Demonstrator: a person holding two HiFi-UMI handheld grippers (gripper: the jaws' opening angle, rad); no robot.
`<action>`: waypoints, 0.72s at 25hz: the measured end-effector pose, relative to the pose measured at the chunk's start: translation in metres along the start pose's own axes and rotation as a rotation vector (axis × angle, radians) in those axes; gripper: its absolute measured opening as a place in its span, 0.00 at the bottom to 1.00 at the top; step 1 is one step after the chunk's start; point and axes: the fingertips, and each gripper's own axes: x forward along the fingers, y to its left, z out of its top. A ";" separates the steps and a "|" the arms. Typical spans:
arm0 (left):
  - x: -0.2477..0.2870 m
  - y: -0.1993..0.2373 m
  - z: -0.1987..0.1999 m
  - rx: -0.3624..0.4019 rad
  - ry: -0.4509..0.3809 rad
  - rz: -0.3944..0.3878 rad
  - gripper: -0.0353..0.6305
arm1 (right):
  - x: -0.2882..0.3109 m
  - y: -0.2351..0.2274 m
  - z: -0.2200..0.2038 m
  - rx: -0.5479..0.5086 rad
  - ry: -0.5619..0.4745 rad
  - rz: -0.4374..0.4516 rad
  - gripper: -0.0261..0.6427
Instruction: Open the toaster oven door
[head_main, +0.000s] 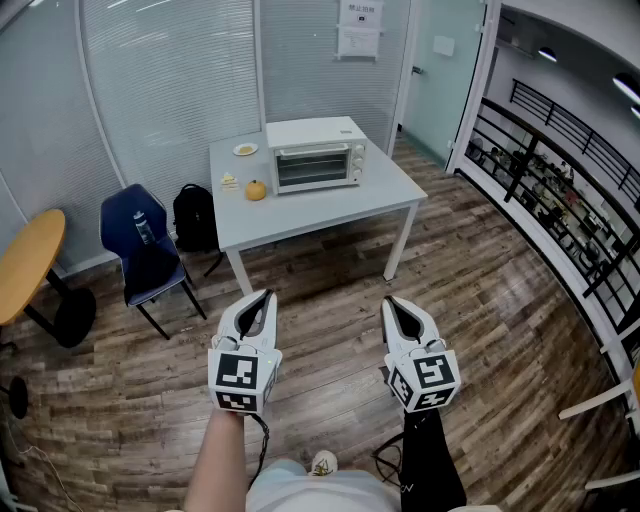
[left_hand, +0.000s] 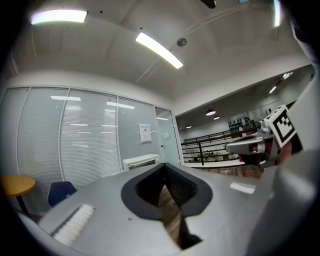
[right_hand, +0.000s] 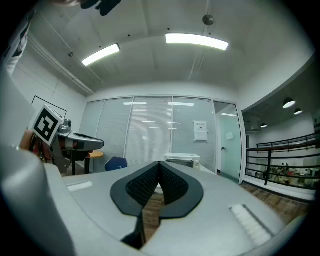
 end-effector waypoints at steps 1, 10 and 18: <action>0.000 -0.001 0.000 0.001 -0.002 -0.002 0.14 | -0.001 0.000 -0.001 -0.002 0.001 0.000 0.05; -0.004 0.007 0.002 0.008 0.000 0.003 0.14 | 0.002 0.010 0.004 0.037 -0.029 0.020 0.04; 0.011 0.022 0.000 0.023 -0.014 0.004 0.14 | 0.018 0.006 0.000 0.024 -0.019 0.002 0.04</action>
